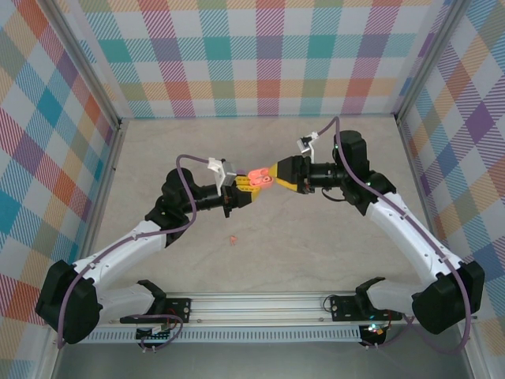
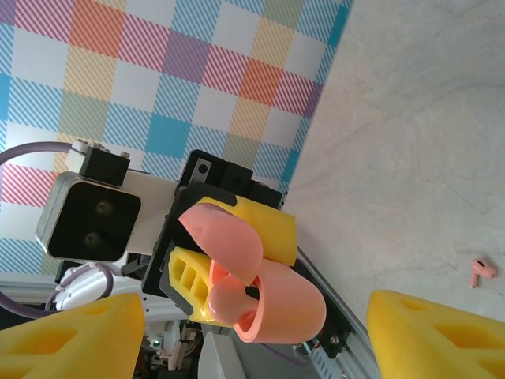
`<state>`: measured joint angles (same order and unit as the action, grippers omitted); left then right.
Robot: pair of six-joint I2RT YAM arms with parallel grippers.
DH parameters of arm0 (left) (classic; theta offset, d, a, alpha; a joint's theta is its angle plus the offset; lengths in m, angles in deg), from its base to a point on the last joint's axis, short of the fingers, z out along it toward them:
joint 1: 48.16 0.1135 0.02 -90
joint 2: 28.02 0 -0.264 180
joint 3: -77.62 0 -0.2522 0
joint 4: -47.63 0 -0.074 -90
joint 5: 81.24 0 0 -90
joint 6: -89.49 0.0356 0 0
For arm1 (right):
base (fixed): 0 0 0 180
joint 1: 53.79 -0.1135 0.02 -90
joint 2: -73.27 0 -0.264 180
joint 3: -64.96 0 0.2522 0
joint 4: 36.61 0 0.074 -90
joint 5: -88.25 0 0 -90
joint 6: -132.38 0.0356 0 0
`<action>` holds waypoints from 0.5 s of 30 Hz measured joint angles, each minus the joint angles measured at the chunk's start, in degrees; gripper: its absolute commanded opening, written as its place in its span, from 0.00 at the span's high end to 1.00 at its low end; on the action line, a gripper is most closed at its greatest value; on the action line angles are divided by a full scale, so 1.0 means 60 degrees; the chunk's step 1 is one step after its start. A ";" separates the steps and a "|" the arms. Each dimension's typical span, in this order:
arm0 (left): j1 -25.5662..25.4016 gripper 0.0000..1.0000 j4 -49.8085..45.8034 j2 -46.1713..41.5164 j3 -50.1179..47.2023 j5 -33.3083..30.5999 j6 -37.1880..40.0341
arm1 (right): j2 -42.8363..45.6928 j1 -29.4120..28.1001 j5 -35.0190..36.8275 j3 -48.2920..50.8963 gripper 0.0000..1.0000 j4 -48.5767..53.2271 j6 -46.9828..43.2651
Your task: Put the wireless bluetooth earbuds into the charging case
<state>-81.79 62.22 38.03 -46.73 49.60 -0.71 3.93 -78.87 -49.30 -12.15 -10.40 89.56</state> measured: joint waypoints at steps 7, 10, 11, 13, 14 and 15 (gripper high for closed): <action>0.0066 1.00 -0.1370 -0.0495 0.0029 -0.0761 0.0423 | 0.0029 0.0244 0.0790 0.0007 0.32 0.0328 0.0004; 0.0131 1.00 -0.1621 -0.1005 -0.0186 -0.1078 0.0444 | 0.0022 0.0495 0.1111 0.0066 0.36 0.0437 0.0055; 0.0178 1.00 -0.1727 -0.1264 -0.0328 -0.1249 0.0433 | 0.0000 0.0539 0.1239 0.0066 0.38 0.0532 0.0058; 0.0255 1.00 -0.1905 -0.1650 -0.0554 -0.1552 0.0430 | -0.0117 0.0594 0.1541 0.0069 0.44 0.0769 -0.0007; 0.0284 1.00 -0.2091 -0.1865 -0.0659 -0.1763 0.0433 | -0.0240 0.0605 0.1763 0.0069 0.47 0.0973 -0.0131; 0.0310 1.00 -0.2310 -0.2029 -0.0721 -0.1953 0.0433 | -0.0361 0.0597 0.1942 0.0069 0.49 0.1129 -0.0237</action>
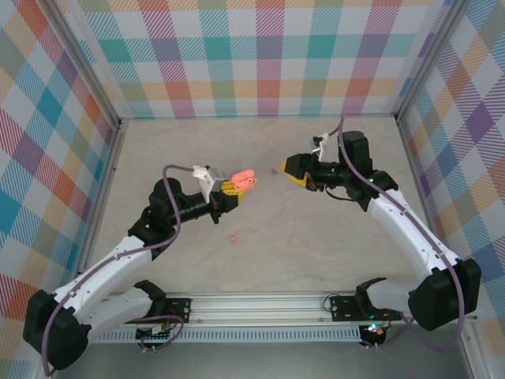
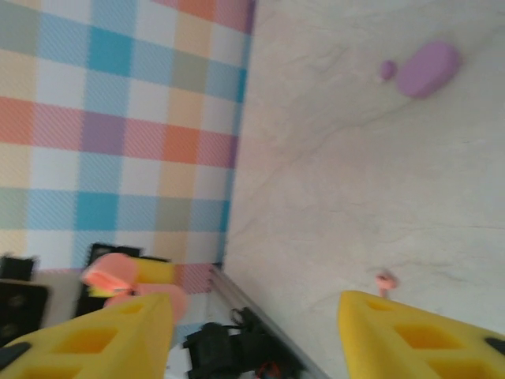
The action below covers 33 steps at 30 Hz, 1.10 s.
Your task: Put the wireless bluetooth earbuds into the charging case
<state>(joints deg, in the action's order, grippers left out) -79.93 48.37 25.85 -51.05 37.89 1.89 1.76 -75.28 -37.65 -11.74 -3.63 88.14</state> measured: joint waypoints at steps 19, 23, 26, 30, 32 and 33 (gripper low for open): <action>0.0036 1.00 -0.3989 -0.3468 -0.0812 -0.3774 0.0299 | -0.5060 -0.3577 0.2240 -0.0280 0.74 0.0514 -0.0812; 0.0036 1.00 -0.4382 -0.3993 -0.0812 -0.4073 0.0335 | -0.5767 -0.3985 0.2382 -0.0852 0.70 0.0911 -0.0856; 0.0036 1.00 -0.4692 -0.4233 -0.0812 -0.4233 0.0426 | -0.6131 -0.4452 0.2514 -0.1588 0.64 0.1209 -0.1009; 0.0036 1.00 -0.5125 -0.4331 -0.0812 -0.4419 0.0510 | -0.6546 -0.5074 0.2677 -0.2506 0.63 0.1537 -0.1235; 0.0036 1.00 -0.5242 -0.4393 -0.0812 -0.4481 0.0510 | -0.6747 -0.5275 0.2809 -0.2838 0.64 0.1679 -0.1322; 0.0036 1.00 -0.5282 -0.4437 -0.0812 -0.4488 0.0510 | -0.6830 -0.5373 0.2863 -0.2929 0.64 0.1759 -0.1362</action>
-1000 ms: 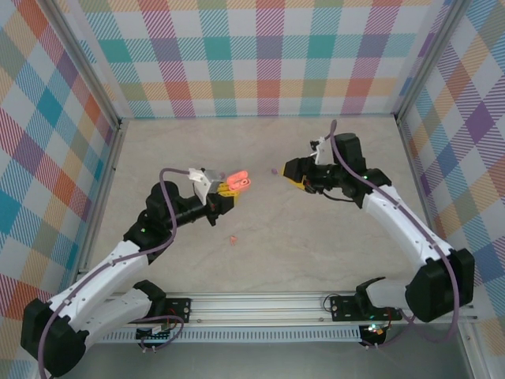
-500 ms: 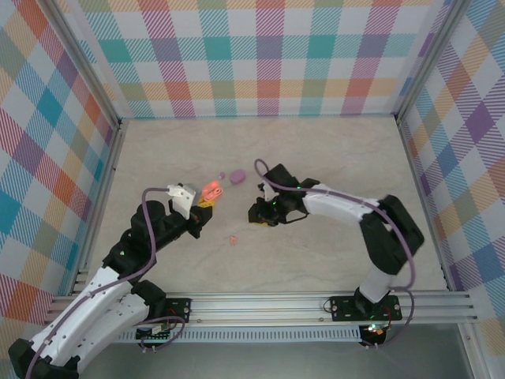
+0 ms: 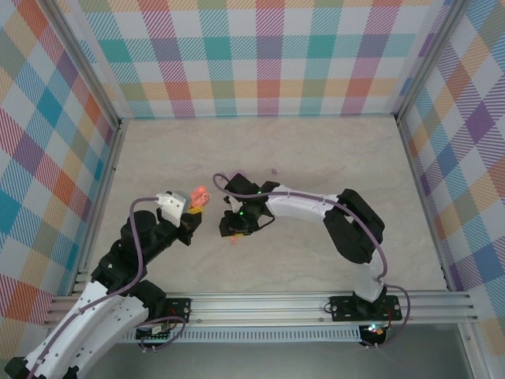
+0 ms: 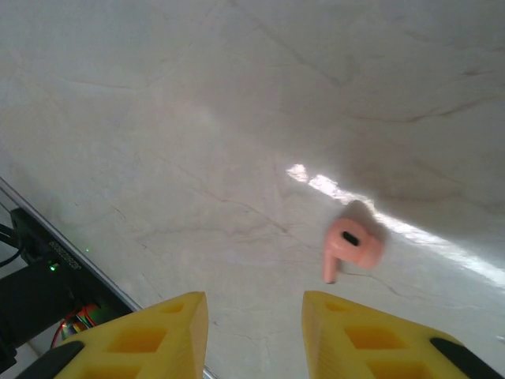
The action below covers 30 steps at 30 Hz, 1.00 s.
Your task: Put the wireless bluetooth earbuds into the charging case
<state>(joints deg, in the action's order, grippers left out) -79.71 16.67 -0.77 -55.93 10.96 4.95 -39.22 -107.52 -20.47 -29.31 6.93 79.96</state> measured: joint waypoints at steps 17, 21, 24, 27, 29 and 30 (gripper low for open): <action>0.0000 1.00 -0.0153 -0.0142 0.0000 0.0022 0.0000 | -0.0215 -0.0142 0.1326 -0.0149 0.59 0.1410 -0.0047; 0.0000 1.00 -0.0153 -0.0204 -0.0007 0.0040 -0.0004 | -0.0532 -0.0182 0.1377 -0.0412 0.59 0.1497 0.0015; 0.0000 1.00 -0.0157 -0.0321 -0.0036 0.0044 -0.0007 | -0.0747 -0.0182 0.1381 -0.0608 0.60 0.1530 0.0047; 0.0000 1.00 -0.0164 -0.0339 -0.0044 0.0044 -0.0007 | -0.0892 -0.0182 0.1486 -0.0794 0.61 0.1625 0.0087; 0.0000 1.00 -0.0197 -0.0342 -0.0044 0.0044 -0.0007 | -0.0973 -0.0182 0.1570 -0.0951 0.62 0.1719 0.0091; 0.0000 1.00 -0.0222 -0.0350 -0.0044 0.0044 -0.0007 | -0.1005 -0.0182 0.1625 -0.1020 0.62 0.1738 0.0087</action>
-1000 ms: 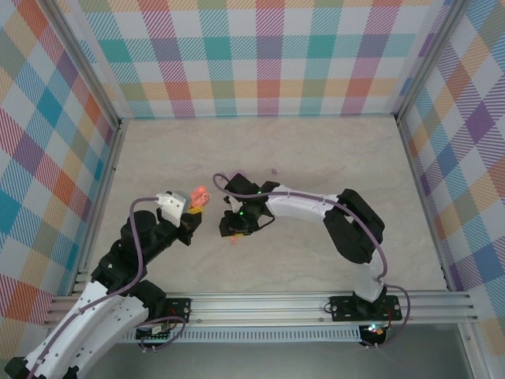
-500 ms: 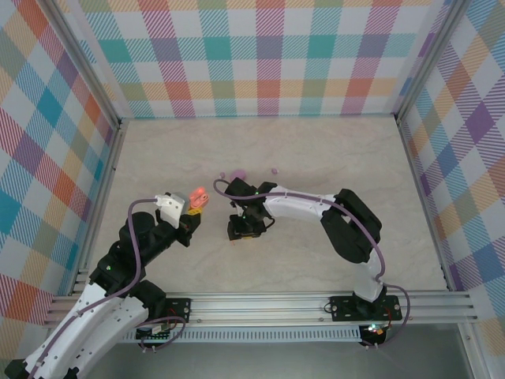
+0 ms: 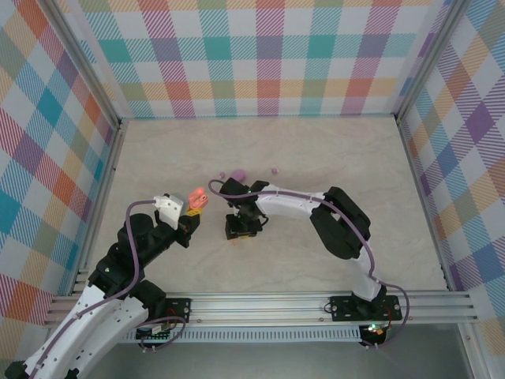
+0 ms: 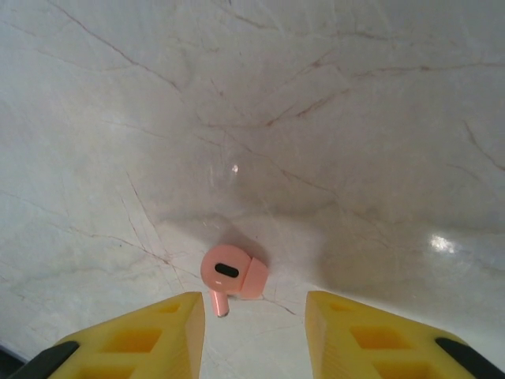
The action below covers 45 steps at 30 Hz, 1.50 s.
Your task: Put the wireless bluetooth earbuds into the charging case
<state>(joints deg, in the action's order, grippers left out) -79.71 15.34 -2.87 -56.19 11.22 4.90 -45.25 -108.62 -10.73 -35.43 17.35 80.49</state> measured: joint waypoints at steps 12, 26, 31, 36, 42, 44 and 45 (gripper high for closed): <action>0.0000 1.00 -0.0171 -0.0091 0.0000 -0.0004 0.0007 | -0.0452 -0.0025 0.0062 -0.0597 0.63 0.0397 0.0000; 0.0000 1.00 -0.0168 -0.0135 -0.0004 0.0007 -0.0004 | -0.0732 -0.0127 0.0058 -0.1035 0.69 0.0911 -0.0004; 0.0000 1.00 0.0018 -0.0131 -0.0036 0.0040 -0.0142 | -0.0922 -0.0127 0.0025 -0.1111 0.69 0.1002 -0.0004; 0.0000 1.00 0.0630 0.0138 -0.0062 0.0237 -0.0302 | -0.0943 -0.0142 -0.0015 -0.1195 0.73 0.1045 0.0000; 0.0022 1.00 0.0721 0.0368 -0.0058 0.0404 -0.0302 | -0.0951 -0.0142 -0.0015 -0.1224 0.77 0.1086 -0.0007; 0.0033 1.00 0.0725 0.0350 -0.0062 0.0430 -0.0302 | -0.0951 -0.0142 -0.0004 -0.1228 0.78 0.1093 -0.0011; 0.0033 1.00 0.0725 0.0339 -0.0062 0.0433 -0.0295 | -0.0951 -0.0142 0.0000 -0.1228 0.78 0.1096 -0.0011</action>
<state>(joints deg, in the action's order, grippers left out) -79.52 19.69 -0.84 -56.56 13.82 3.13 -50.96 -109.47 -10.73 -42.80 23.93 80.42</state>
